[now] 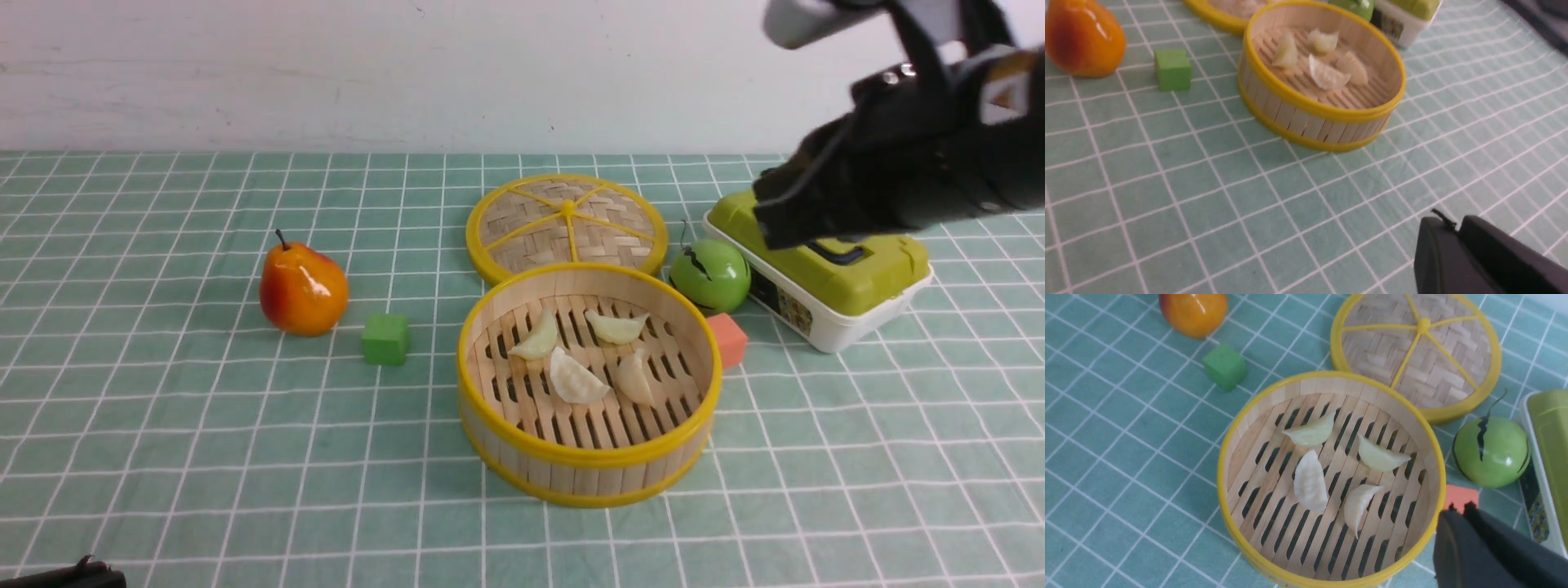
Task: Put the dumplings into the steamer on the table with the blue tablecloth.
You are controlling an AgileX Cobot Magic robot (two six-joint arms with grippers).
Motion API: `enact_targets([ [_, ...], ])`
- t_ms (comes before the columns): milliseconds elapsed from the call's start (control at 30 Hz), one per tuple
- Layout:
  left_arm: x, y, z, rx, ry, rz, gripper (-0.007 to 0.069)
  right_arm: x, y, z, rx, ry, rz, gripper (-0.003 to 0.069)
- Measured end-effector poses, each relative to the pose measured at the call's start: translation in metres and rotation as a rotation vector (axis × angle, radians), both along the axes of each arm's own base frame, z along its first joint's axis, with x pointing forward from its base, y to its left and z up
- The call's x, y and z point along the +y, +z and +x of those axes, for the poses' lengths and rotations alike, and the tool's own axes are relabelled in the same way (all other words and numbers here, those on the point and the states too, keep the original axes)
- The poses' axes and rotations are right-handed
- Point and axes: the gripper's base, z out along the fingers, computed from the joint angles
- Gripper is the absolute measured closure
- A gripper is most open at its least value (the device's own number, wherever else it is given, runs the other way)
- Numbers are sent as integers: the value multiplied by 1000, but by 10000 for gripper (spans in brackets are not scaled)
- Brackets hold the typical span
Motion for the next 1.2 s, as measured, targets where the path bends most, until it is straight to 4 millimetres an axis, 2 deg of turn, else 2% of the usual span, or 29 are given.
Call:
enact_targets([
  [100,2,-8,-3,-82,-9,-68,565,-20,2,-38,-118,-10,71,659],
  [267,1,-17,-2,-92,-11,-57,557,-40,-4,-76,-218,-18,126,659],
  [400,1,-19,-1,-84,-9,-48,552,-51,-12,-95,-269,-22,151,659],
  [567,2,-21,-2,-73,-6,-37,548,-65,-11,-120,-388,-29,214,658],
  [733,2,-21,-1,-71,-5,-33,543,-71,-6,-132,-444,-30,243,650],
  [1200,2,-21,-1,-71,-5,-33,526,-71,-5,-132,-448,-31,245,634],
])
